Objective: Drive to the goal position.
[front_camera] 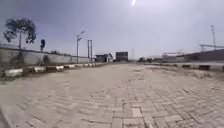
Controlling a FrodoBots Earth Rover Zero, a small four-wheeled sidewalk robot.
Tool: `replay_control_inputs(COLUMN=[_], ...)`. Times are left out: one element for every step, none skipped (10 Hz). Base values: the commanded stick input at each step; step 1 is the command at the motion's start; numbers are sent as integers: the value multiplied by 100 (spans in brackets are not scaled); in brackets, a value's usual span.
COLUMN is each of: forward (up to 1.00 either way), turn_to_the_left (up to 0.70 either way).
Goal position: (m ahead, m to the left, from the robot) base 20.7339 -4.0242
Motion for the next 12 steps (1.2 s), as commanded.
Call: replay_control_inputs(forward=[100,100,100,100,100,100,100,100,100,100,100,100], turn_to_the_left=[0,0,0,0,0,0,0,0,0,-3,-10,-19])
